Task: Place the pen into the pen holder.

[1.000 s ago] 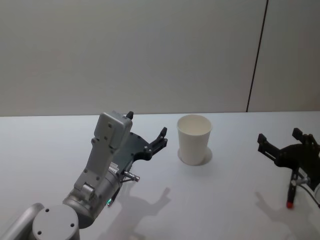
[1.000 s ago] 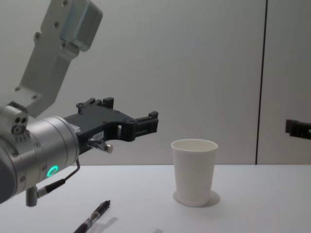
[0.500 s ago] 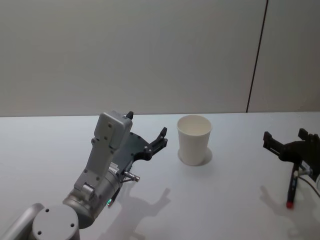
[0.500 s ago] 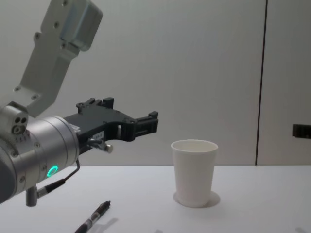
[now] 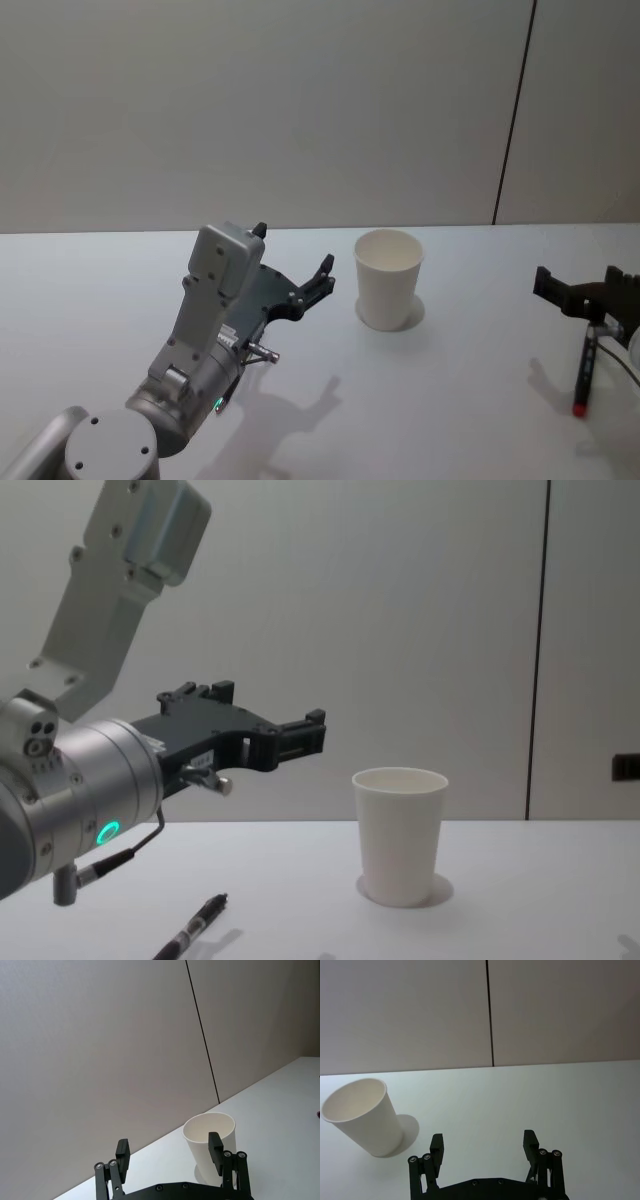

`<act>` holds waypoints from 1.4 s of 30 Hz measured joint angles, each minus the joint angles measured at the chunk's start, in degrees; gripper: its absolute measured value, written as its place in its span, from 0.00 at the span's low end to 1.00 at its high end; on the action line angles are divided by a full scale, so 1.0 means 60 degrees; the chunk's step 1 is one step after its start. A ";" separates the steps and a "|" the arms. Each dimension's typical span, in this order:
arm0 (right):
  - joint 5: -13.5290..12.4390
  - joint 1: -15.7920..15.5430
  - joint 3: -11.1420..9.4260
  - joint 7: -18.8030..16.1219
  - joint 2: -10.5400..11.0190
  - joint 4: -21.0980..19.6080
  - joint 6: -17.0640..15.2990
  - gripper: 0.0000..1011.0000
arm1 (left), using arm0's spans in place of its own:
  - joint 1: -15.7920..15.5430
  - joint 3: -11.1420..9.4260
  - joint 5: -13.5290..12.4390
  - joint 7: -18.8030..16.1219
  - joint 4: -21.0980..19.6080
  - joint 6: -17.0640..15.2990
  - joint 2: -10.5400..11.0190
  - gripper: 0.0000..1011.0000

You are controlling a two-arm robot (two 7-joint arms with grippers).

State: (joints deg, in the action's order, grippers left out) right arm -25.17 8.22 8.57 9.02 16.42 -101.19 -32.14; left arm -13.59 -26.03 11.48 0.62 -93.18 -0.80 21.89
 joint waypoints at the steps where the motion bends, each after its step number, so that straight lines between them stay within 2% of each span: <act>1: -0.0008 0.0032 -0.0005 0.0034 -0.0021 0.0032 -0.0056 0.99 | 0.0000 0.0000 0.0000 0.0000 0.0000 0.0000 0.0000 0.99; 15: -0.0085 0.0490 -0.0078 0.0449 -0.0323 0.0672 -0.0785 0.99 | 0.0000 0.0000 0.0000 0.0000 0.0000 0.0000 0.0000 0.99; 30: -0.0081 0.0672 -0.0156 0.0621 -0.0454 0.1076 -0.1177 0.99 | 0.0000 0.0000 0.0000 0.0000 0.0000 0.0000 0.0000 0.99; 42: -0.0128 0.0756 -0.0355 0.0956 -0.0502 0.1333 -0.1366 0.99 | 0.0000 0.0000 0.0000 0.0000 0.0000 0.0000 0.0000 0.99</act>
State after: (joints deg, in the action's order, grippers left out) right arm -25.93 12.76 6.44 14.76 13.41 -93.19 -40.33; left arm -13.59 -26.02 11.48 0.62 -93.18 -0.80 21.89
